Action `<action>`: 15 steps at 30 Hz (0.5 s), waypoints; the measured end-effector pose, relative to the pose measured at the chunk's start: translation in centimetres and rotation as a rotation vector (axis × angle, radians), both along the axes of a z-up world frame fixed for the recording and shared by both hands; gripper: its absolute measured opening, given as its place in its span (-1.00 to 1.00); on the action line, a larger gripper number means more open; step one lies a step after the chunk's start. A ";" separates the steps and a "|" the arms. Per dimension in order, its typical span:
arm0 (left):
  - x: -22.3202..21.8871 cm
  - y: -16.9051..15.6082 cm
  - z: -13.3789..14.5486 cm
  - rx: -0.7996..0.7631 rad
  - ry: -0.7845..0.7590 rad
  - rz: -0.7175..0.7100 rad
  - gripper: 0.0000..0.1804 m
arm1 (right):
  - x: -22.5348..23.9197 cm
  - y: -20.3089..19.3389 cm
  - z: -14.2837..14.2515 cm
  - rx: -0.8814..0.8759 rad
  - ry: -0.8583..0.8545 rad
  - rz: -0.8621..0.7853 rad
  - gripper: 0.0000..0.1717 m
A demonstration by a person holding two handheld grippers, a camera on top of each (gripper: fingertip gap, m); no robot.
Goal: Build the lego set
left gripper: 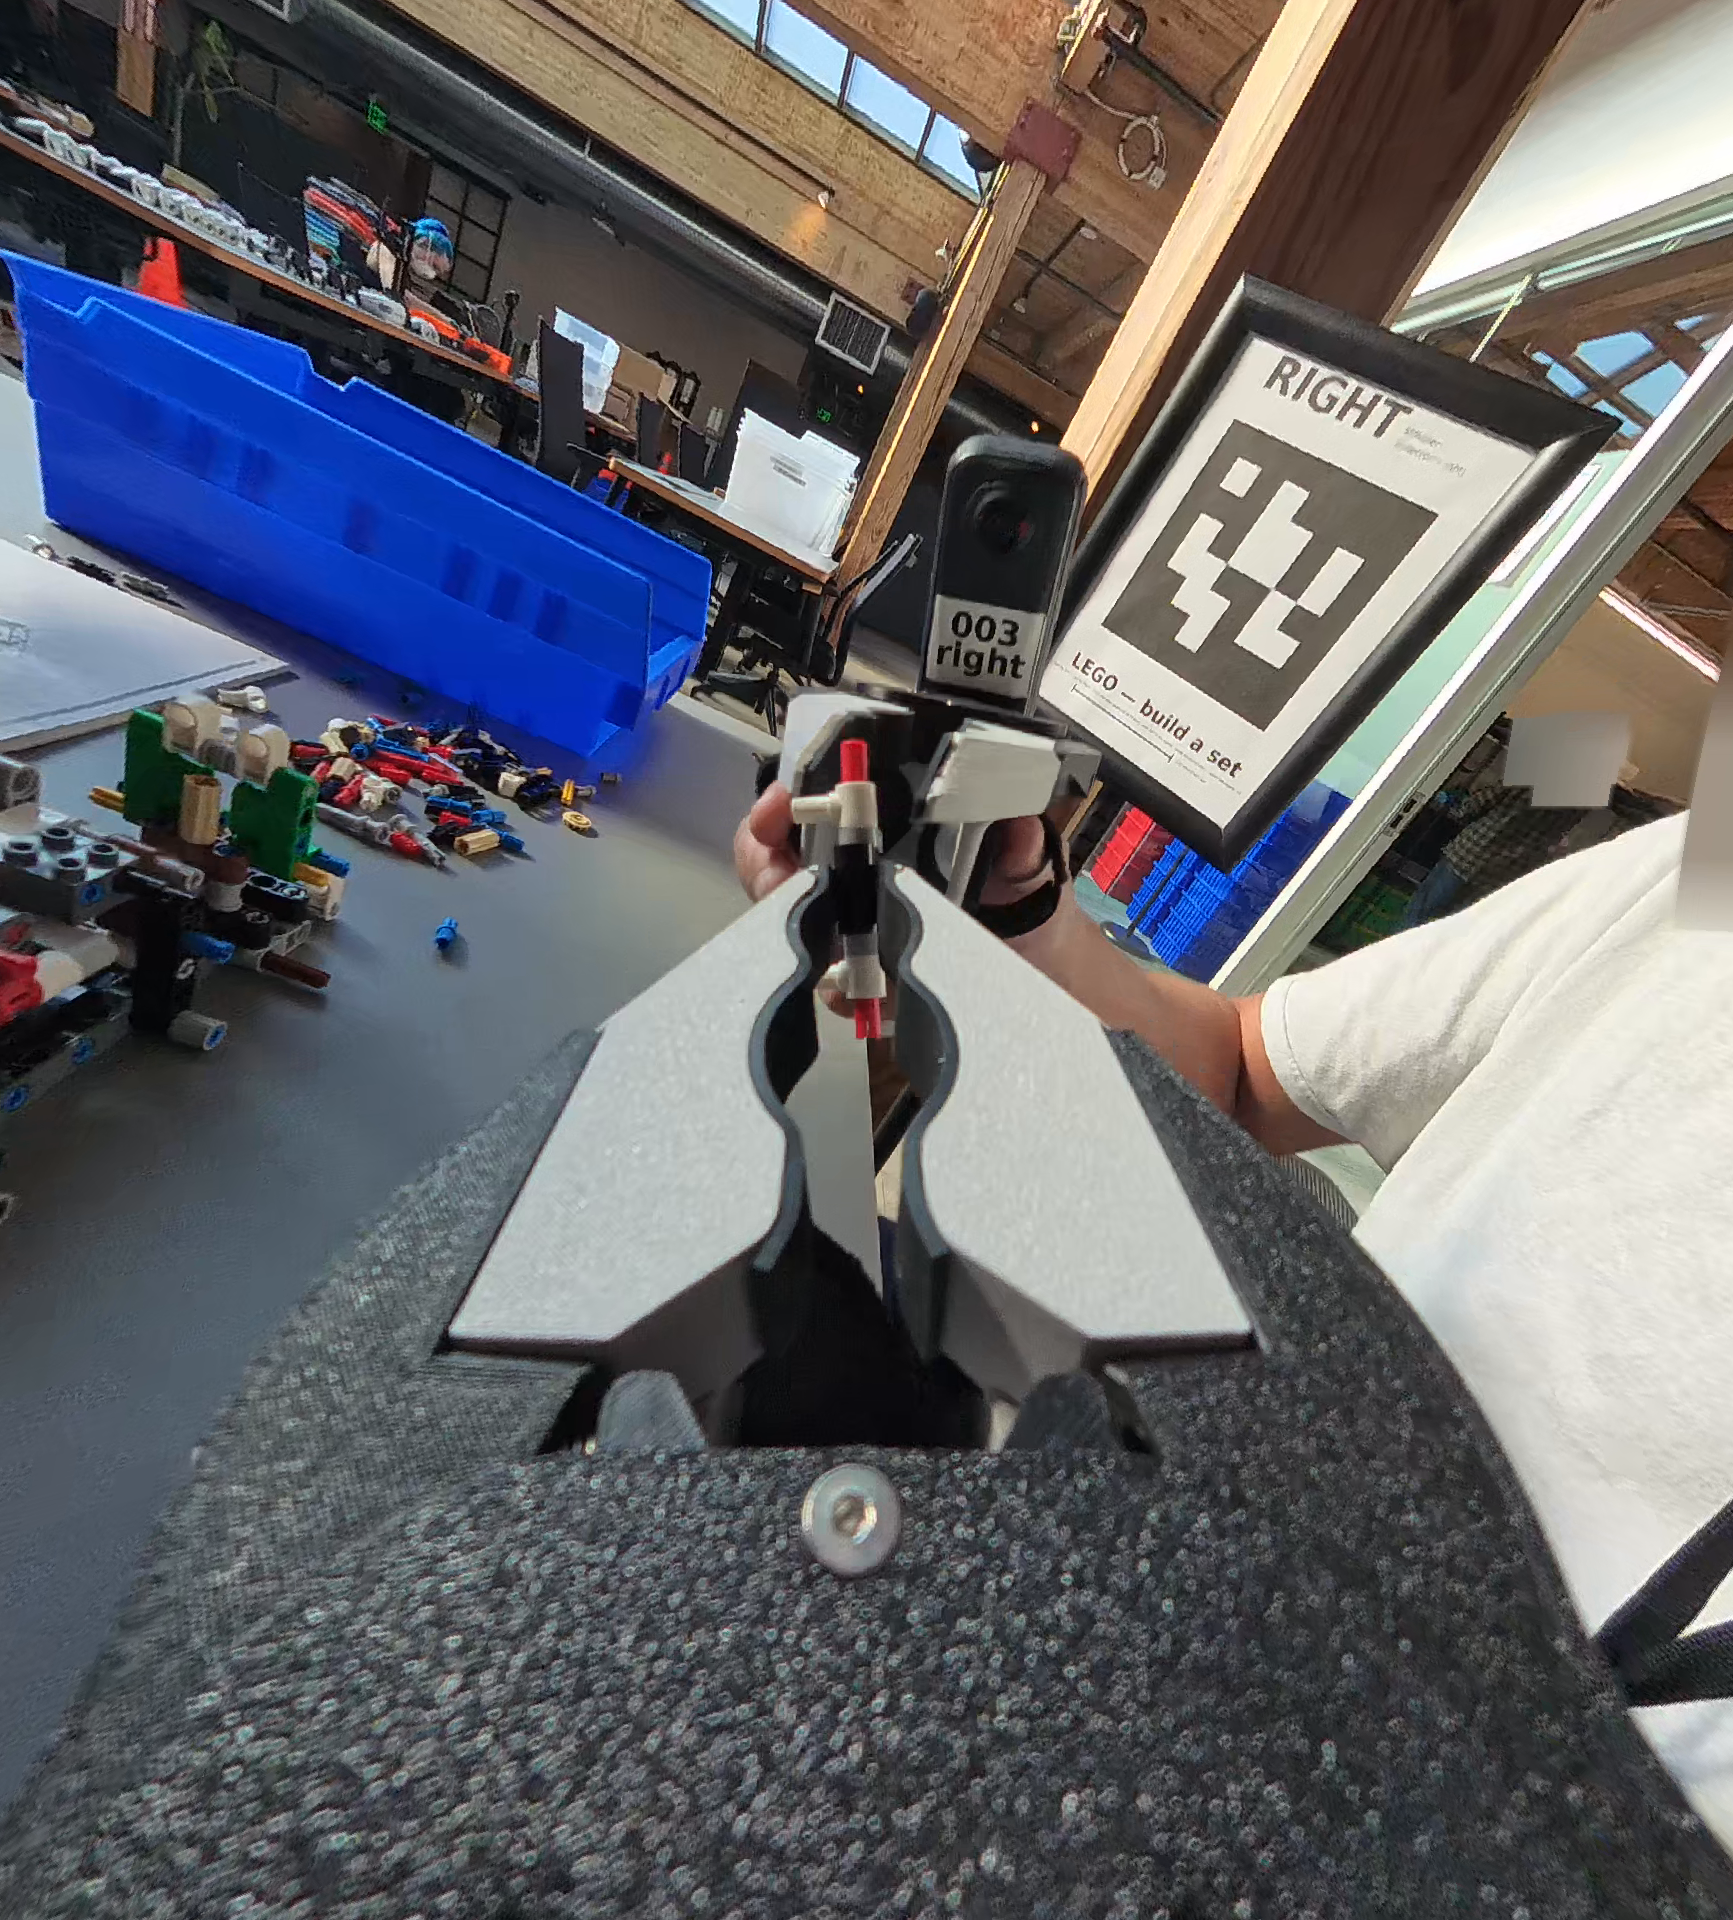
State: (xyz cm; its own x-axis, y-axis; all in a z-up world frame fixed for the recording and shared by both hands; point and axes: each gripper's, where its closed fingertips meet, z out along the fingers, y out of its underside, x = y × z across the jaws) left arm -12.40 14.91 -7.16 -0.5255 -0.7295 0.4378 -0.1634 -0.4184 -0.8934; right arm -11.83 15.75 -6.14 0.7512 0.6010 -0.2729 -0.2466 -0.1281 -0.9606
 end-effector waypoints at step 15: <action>-1.4 -1.2 -4.1 0.830 0.369 -0.278 -0.94 | -0.5 -1.4 -3.4 -0.100 -0.473 0.027 -0.84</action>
State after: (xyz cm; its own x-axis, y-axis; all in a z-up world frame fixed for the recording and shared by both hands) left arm -13.82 13.67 -11.30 -0.6589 -0.7522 0.0088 -0.4931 0.4230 -0.7602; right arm -12.30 14.31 -9.52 0.7915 0.6100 0.0378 0.2191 -0.2254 -0.9493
